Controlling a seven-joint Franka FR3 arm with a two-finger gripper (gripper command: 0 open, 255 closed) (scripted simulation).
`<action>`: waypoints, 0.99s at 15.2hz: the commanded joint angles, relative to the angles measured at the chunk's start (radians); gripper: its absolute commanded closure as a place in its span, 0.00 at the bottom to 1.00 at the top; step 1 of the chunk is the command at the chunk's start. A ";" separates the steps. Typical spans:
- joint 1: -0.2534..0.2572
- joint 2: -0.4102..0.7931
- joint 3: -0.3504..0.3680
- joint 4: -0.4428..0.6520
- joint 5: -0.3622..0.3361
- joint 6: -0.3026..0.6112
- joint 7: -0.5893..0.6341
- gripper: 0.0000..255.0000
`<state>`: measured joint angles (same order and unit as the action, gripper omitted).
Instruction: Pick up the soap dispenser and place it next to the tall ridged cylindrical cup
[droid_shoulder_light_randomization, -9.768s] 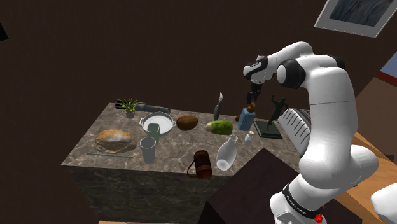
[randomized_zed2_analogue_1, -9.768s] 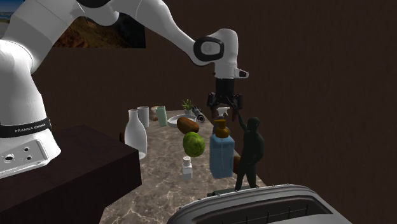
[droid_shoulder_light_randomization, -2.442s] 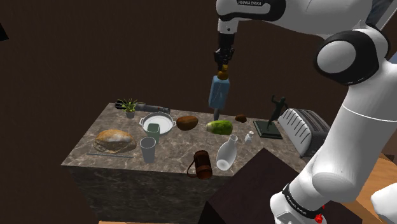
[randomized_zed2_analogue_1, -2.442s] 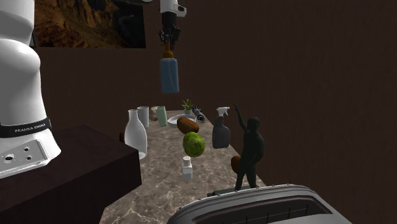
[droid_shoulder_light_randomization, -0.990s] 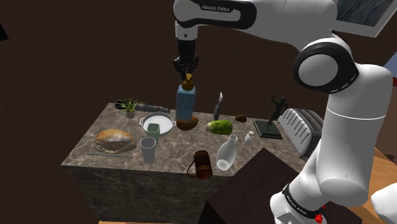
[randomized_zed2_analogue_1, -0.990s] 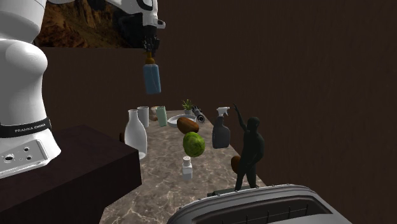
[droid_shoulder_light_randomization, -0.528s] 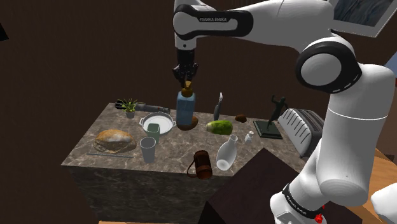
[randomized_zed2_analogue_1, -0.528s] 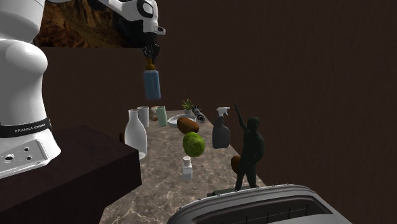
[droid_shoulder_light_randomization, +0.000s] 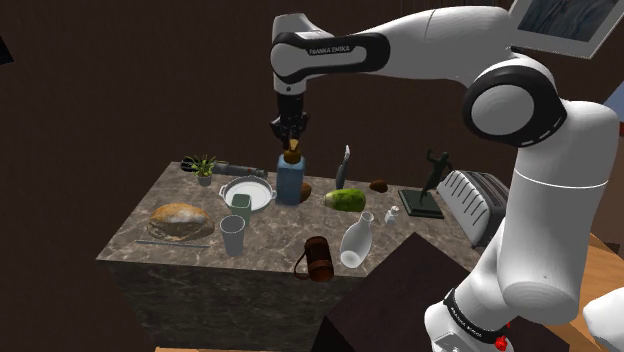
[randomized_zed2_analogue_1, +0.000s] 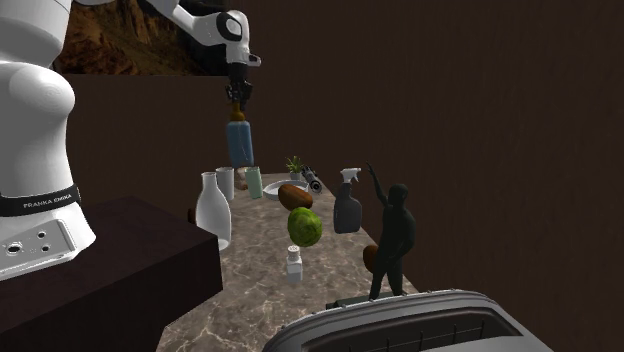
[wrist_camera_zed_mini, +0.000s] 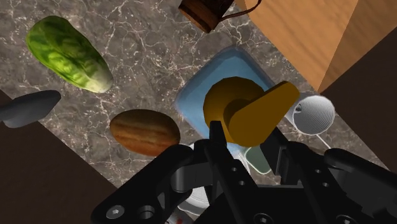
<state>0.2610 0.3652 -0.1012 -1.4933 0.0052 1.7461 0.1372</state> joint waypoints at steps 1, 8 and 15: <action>0.000 -0.001 0.000 -0.027 0.000 0.028 0.001 1.00; 0.001 0.017 0.001 -0.095 0.002 0.114 0.001 1.00; 0.000 0.046 0.003 -0.149 0.004 0.196 0.001 1.00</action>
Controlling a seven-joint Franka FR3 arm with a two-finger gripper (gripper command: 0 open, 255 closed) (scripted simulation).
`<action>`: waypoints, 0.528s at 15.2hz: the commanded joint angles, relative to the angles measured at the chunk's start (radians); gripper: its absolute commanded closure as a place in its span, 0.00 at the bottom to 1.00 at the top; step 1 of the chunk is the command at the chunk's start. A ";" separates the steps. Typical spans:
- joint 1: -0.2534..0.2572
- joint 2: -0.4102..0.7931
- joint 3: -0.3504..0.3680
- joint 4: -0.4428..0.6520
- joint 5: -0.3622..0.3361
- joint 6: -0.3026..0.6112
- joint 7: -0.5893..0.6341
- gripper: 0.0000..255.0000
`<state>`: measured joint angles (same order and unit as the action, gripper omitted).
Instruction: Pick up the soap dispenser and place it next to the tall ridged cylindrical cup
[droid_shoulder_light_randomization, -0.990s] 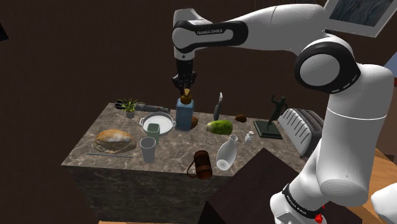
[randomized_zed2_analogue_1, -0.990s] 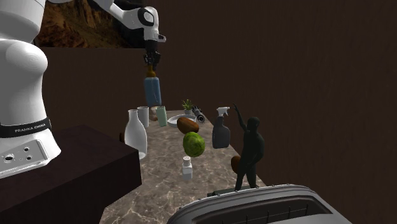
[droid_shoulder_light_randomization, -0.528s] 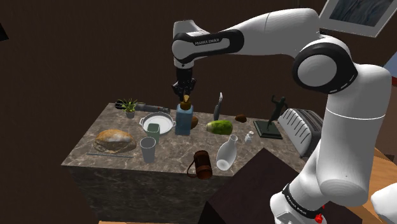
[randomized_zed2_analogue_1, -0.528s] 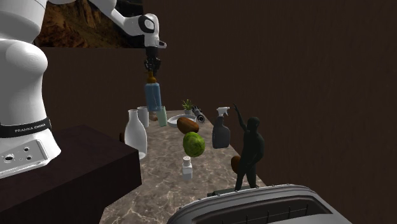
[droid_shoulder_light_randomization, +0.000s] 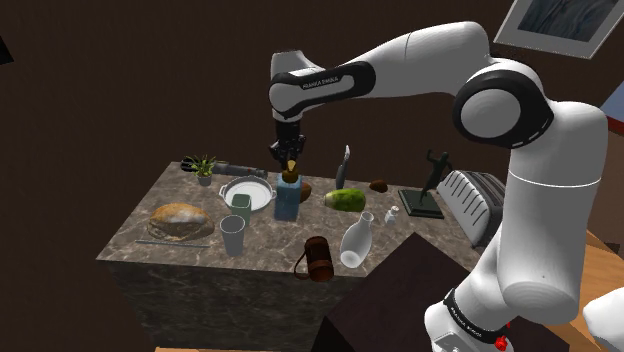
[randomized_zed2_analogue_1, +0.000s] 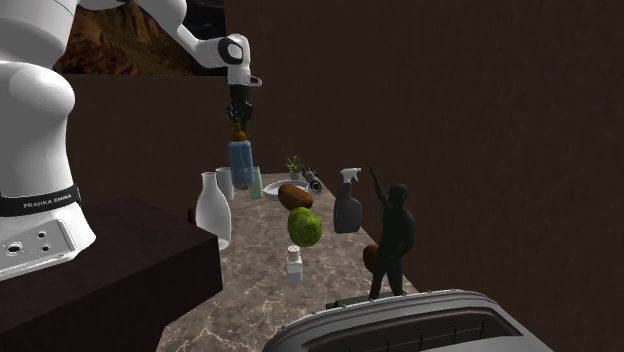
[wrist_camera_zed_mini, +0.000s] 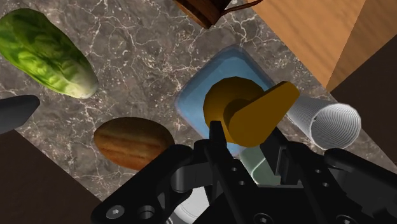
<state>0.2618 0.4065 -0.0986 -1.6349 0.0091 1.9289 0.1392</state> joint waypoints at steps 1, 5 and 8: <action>-0.001 0.009 0.000 -0.014 0.001 0.024 -0.001 1.00; -0.001 0.029 0.001 -0.039 0.003 0.069 -0.001 1.00; -0.002 0.047 0.002 -0.055 0.004 0.102 -0.001 1.00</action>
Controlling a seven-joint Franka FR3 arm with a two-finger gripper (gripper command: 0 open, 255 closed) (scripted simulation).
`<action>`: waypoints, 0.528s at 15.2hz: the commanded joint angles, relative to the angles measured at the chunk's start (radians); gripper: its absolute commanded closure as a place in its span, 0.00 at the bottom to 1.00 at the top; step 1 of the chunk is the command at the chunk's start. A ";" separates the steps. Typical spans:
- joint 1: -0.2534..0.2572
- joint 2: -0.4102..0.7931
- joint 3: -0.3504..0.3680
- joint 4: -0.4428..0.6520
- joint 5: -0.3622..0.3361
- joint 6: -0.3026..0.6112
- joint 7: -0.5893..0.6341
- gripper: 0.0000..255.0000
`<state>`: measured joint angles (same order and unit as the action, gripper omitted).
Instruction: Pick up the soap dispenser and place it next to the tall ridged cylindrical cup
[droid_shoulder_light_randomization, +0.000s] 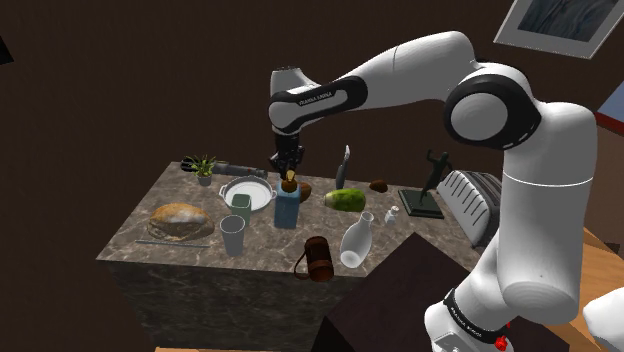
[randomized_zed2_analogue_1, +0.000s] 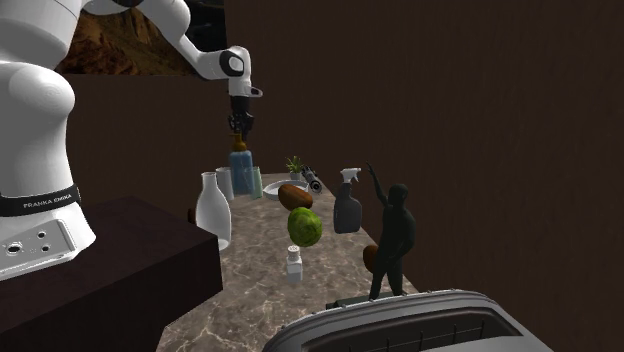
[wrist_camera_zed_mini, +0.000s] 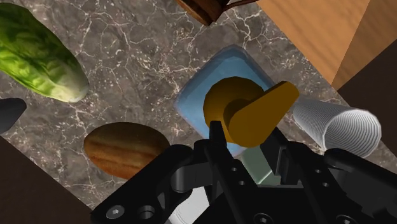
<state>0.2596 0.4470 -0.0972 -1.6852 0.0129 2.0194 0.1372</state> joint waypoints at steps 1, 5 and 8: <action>0.000 0.013 0.001 -0.009 0.001 0.022 0.001 1.00; -0.001 0.039 0.002 -0.025 0.004 0.065 0.000 1.00; -0.002 0.060 0.003 -0.035 0.005 0.096 0.000 1.00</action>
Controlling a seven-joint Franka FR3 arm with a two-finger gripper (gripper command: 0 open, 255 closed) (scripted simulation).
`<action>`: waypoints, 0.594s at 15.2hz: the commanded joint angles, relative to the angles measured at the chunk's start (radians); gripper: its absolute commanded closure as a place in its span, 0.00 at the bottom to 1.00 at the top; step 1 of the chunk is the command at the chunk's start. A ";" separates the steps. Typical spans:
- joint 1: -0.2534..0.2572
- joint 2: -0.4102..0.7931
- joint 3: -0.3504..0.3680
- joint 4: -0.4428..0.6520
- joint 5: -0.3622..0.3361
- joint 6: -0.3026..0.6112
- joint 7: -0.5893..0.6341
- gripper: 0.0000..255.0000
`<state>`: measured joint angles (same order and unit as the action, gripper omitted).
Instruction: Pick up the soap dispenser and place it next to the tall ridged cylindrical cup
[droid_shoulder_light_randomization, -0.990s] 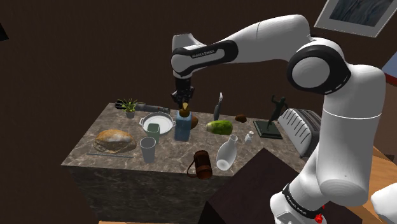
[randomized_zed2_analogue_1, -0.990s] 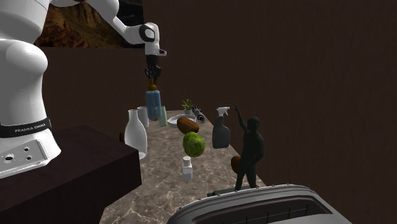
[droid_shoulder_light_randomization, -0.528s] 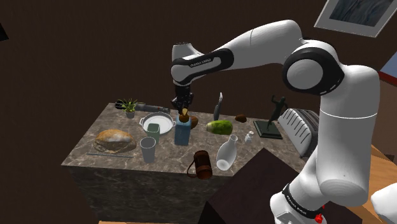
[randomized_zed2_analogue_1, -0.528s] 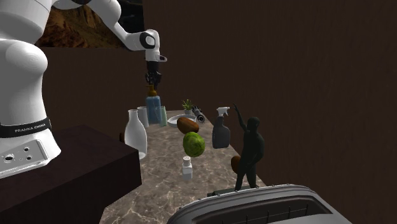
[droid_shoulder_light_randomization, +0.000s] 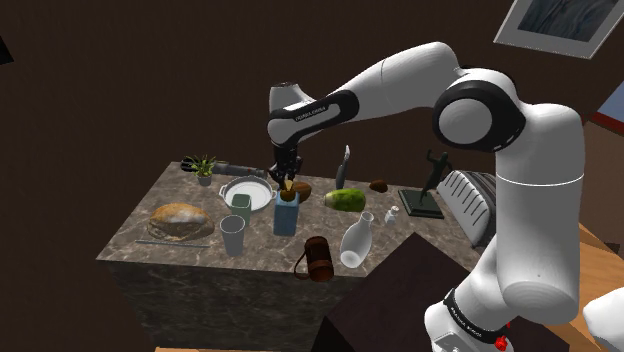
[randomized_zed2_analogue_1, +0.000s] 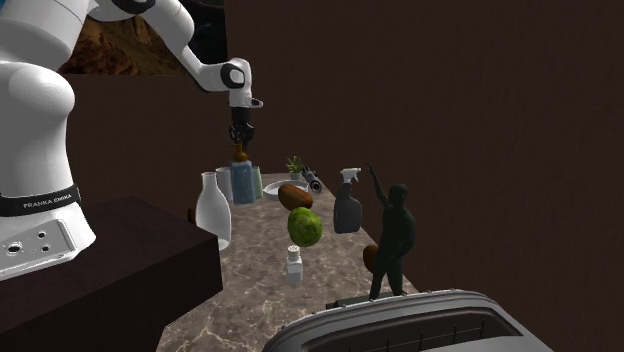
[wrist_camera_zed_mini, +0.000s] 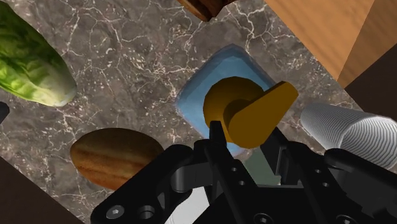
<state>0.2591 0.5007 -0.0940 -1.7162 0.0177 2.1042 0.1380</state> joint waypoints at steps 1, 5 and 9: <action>-0.001 0.014 0.000 -0.007 0.001 0.022 -0.001 1.00; -0.003 0.045 0.002 -0.016 0.004 0.062 -0.002 1.00; -0.003 0.053 0.003 -0.017 0.005 0.071 -0.002 1.00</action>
<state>0.2562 0.5532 -0.0915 -1.7336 0.0223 2.1739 0.1359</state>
